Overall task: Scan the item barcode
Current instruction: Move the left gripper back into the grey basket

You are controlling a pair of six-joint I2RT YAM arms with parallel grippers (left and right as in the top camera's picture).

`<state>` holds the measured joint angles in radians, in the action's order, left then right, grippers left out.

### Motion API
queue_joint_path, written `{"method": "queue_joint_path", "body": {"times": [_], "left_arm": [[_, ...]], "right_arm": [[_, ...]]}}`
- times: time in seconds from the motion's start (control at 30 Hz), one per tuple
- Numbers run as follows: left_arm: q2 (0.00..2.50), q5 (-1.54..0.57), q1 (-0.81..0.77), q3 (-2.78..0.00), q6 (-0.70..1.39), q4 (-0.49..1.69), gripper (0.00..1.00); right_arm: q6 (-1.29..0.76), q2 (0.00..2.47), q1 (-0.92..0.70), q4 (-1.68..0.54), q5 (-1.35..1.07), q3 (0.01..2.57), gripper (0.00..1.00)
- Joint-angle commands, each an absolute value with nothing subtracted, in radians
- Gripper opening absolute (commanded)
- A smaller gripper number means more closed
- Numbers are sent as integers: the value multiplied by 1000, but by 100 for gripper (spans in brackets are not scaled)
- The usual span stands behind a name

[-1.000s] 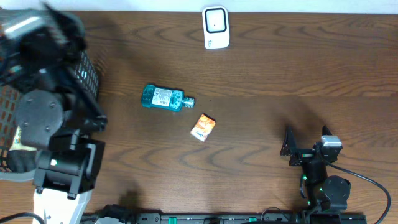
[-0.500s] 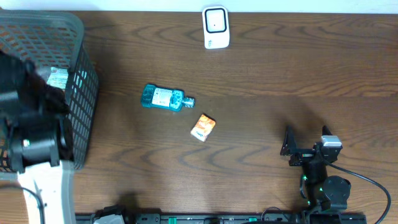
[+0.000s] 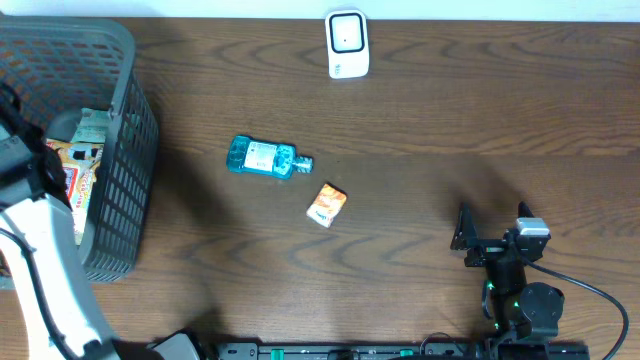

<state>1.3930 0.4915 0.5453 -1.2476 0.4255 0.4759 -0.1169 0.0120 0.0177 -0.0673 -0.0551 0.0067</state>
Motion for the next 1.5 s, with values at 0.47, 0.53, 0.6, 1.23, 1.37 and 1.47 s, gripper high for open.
{"method": "queue_joint_path", "body": {"times": [0.47, 0.53, 0.6, 1.23, 1.37, 1.47], "left_arm": [[1772, 52, 593, -1223, -51, 534, 98], [1773, 53, 593, -1211, -53, 528, 98], [1773, 68, 593, -1203, -56, 526, 98], [1857, 71, 593, -1103, -93, 459, 62], [1858, 72, 593, -1103, -93, 455, 8], [1850, 71, 593, -1109, -93, 454, 8]], "right_arm": [[-110, 7, 26, -72, -54, 6, 99], [-110, 7, 27, -71, -54, 6, 99], [-110, 7, 26, -71, -54, 6, 99], [-110, 7, 26, -71, -54, 6, 99], [-110, 7, 26, -71, -54, 6, 99], [-110, 7, 26, -72, -54, 6, 99]]}}
